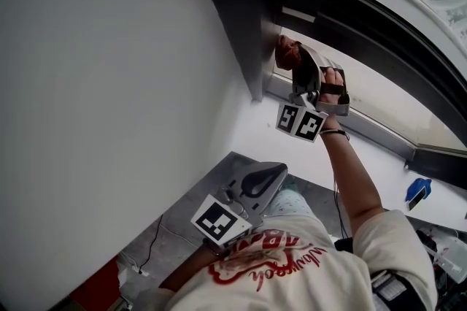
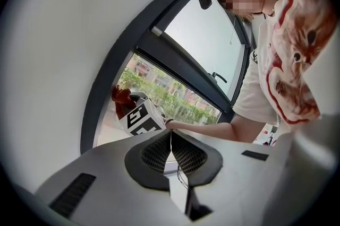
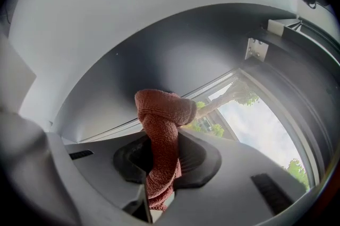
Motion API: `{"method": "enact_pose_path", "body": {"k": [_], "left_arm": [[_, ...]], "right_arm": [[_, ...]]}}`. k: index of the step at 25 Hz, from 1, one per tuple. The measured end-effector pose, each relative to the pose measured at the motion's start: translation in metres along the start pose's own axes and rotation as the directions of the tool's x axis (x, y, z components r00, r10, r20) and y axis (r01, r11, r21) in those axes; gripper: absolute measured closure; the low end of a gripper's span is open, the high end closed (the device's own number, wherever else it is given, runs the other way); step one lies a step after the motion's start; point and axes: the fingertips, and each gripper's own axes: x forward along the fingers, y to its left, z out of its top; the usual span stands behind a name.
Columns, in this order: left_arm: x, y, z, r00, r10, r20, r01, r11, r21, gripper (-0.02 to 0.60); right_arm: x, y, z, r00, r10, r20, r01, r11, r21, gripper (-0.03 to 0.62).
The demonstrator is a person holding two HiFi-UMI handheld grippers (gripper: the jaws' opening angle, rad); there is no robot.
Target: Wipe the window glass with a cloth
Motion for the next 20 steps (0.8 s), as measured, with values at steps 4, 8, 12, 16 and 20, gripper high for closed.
{"method": "enact_pose_path", "body": {"k": [4, 8, 12, 16, 20], "left_arm": [[0.002, 0.001, 0.001, 1.000, 0.010, 0.014, -0.010, 1.000, -0.027, 0.560], [0.000, 0.005, -0.010, 1.000, 0.021, -0.020, -0.022, 0.999, -0.024, 0.560], [0.002, 0.006, -0.010, 1.000, 0.023, -0.019, -0.024, 0.999, -0.023, 0.560], [0.005, 0.004, -0.010, 1.000, 0.020, -0.018, -0.021, 1.000, -0.021, 0.560], [0.005, 0.003, -0.014, 0.999, 0.029, -0.027, -0.030, 0.999, -0.025, 0.560]], "right_arm": [[0.002, 0.012, -0.005, 1.000, 0.001, 0.005, -0.001, 1.000, 0.006, 0.510], [0.004, 0.015, -0.006, 1.000, -0.011, 0.009, 0.010, 0.999, 0.037, 0.510], [0.004, 0.016, -0.006, 1.000, -0.013, 0.023, 0.012, 0.999, 0.047, 0.510], [0.006, 0.030, -0.012, 0.999, 0.038, 0.013, -0.038, 0.998, 0.040, 0.511], [0.008, 0.045, -0.021, 0.998, 0.070, 0.003, -0.070, 0.997, 0.028, 0.511]]}}
